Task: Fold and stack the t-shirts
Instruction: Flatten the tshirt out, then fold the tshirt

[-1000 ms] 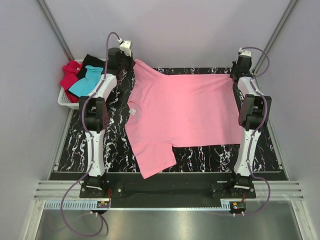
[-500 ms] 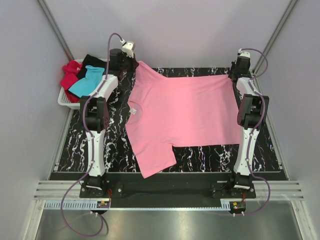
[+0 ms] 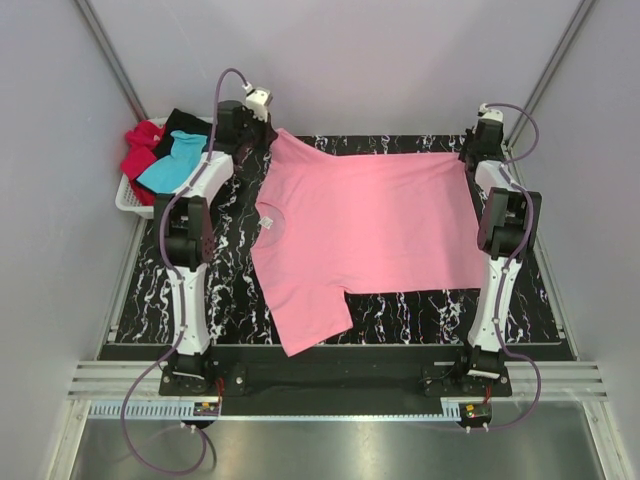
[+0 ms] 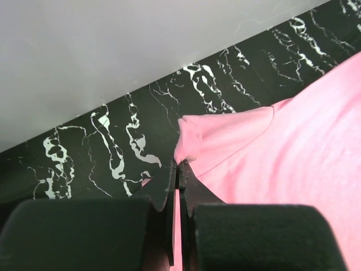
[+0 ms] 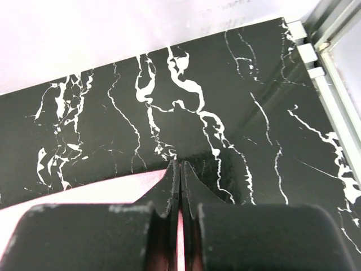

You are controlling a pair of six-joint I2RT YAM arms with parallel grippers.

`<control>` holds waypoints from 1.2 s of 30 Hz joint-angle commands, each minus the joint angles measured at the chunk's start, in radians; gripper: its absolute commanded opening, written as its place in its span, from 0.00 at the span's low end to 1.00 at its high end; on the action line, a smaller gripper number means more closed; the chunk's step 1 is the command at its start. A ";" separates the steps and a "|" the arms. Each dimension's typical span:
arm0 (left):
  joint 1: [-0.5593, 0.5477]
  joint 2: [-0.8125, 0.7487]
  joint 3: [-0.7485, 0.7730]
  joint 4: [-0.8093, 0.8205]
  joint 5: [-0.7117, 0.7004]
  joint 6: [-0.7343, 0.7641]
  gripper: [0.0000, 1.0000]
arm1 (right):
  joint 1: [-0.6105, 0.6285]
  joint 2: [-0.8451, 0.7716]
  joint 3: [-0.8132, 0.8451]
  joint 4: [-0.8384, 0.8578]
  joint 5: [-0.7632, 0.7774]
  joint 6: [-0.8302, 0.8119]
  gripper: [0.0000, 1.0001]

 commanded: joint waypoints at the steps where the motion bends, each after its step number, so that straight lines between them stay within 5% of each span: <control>1: -0.001 -0.089 -0.007 0.052 0.025 0.025 0.00 | -0.016 -0.106 -0.015 0.077 -0.015 -0.002 0.00; 36: -0.035 -0.081 -0.002 -0.012 0.025 0.071 0.00 | -0.033 -0.070 -0.001 0.135 -0.198 0.028 0.00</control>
